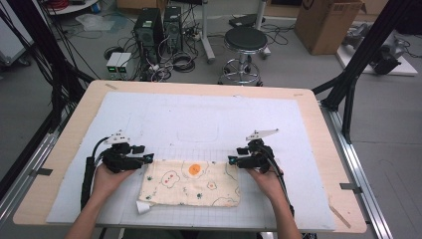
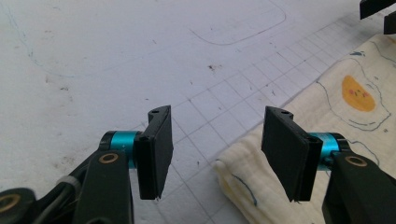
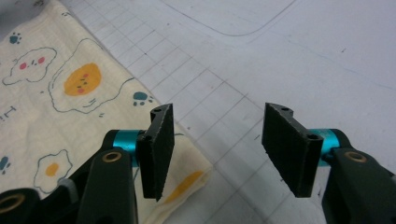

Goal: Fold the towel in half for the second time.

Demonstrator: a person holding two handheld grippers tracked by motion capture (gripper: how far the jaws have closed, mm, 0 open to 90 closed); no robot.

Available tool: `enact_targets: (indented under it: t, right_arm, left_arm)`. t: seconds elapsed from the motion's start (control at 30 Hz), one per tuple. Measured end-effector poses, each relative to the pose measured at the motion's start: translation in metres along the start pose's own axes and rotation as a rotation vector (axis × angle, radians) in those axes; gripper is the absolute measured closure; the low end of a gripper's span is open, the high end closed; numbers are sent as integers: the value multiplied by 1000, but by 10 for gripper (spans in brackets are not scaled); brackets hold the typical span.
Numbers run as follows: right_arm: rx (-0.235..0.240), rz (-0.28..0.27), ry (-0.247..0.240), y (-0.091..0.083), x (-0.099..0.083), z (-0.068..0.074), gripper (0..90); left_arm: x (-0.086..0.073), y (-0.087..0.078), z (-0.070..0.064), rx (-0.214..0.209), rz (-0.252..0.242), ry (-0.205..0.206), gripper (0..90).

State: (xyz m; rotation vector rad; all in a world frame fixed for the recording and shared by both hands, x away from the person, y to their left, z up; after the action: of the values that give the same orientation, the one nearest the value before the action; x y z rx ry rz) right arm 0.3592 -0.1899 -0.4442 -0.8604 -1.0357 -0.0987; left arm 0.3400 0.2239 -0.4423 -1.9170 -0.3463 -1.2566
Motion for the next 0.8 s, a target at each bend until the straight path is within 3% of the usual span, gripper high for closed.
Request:
enact_targets:
  t: [0.17,0.3,0.47,0.7,0.8]
  right_arm:
    - [11,36,9,8,-3,-2,533]
    - [43,58,29,8,-6,0,576]
    - [66,72,26,7,-7,2,655]
    - [86,93,8,6,-10,6,837]
    - [98,102,11,6,-8,6,858]
  left_arm:
    - [-3,3,3,9,35,-9,455]
    - [-5,5,2,-27,42,-9,485]
    - [-10,11,2,-34,81,-6,536]
    - [-11,11,-5,-46,100,60,809]
    - [-8,10,-5,-25,94,63,840]
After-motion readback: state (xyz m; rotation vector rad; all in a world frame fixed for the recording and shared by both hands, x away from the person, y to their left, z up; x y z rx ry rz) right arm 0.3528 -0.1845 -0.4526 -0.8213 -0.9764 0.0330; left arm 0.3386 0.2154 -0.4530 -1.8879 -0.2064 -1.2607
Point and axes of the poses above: each handheld gripper's, and its own axes: y roughly forward along the jaws, x roughly out of its top, z roughly to its left, the point moved 2 cm from there along y, roughly forward along the jaws, and after that the axes turned 6 degrees about -z, right-handed, at the moved point
